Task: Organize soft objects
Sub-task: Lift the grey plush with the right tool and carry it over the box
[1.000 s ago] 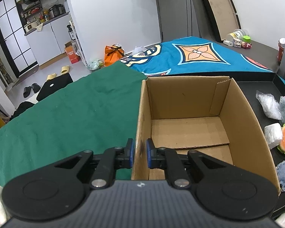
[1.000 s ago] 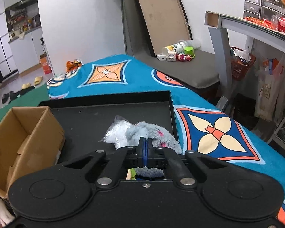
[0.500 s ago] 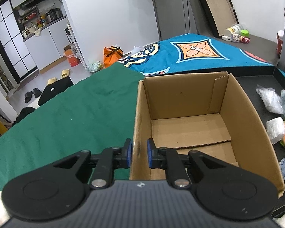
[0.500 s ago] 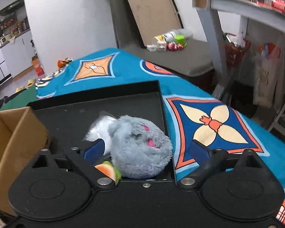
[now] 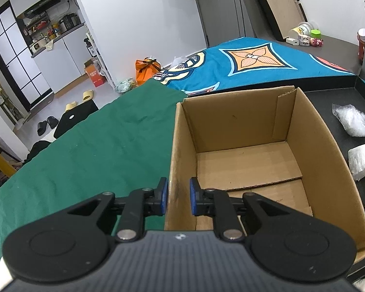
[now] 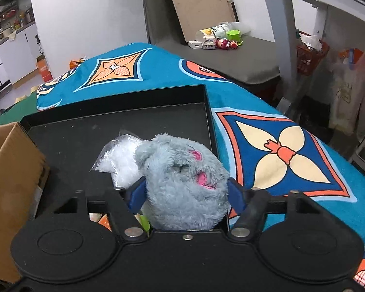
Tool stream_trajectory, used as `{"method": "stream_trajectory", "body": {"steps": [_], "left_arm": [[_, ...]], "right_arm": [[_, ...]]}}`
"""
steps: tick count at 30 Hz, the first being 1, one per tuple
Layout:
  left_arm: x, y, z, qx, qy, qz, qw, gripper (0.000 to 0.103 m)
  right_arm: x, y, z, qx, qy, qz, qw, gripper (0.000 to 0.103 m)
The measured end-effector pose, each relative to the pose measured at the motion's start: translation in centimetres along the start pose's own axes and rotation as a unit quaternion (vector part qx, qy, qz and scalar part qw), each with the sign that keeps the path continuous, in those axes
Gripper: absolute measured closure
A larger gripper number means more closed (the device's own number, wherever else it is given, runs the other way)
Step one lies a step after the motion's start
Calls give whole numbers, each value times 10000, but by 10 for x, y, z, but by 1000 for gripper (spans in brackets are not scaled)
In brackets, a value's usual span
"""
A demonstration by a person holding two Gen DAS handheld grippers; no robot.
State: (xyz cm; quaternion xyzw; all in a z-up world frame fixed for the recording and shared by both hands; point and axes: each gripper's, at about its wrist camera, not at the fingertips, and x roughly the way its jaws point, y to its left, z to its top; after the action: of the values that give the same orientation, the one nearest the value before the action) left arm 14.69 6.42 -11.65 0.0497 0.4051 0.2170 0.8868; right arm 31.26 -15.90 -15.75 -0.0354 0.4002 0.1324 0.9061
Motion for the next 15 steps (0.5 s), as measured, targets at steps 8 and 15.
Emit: {"method": "stream_trajectory", "body": {"steps": [8, 15], "left_arm": [[1, -2, 1, 25, 32, 44, 10000, 87], [-4, 0, 4, 14, 37, 27, 10000, 84]], "right_arm": [[-18, -1, 3, -103, -170, 155, 9997, 48], [-37, 2, 9, -28, -368, 260, 9990, 48]]}}
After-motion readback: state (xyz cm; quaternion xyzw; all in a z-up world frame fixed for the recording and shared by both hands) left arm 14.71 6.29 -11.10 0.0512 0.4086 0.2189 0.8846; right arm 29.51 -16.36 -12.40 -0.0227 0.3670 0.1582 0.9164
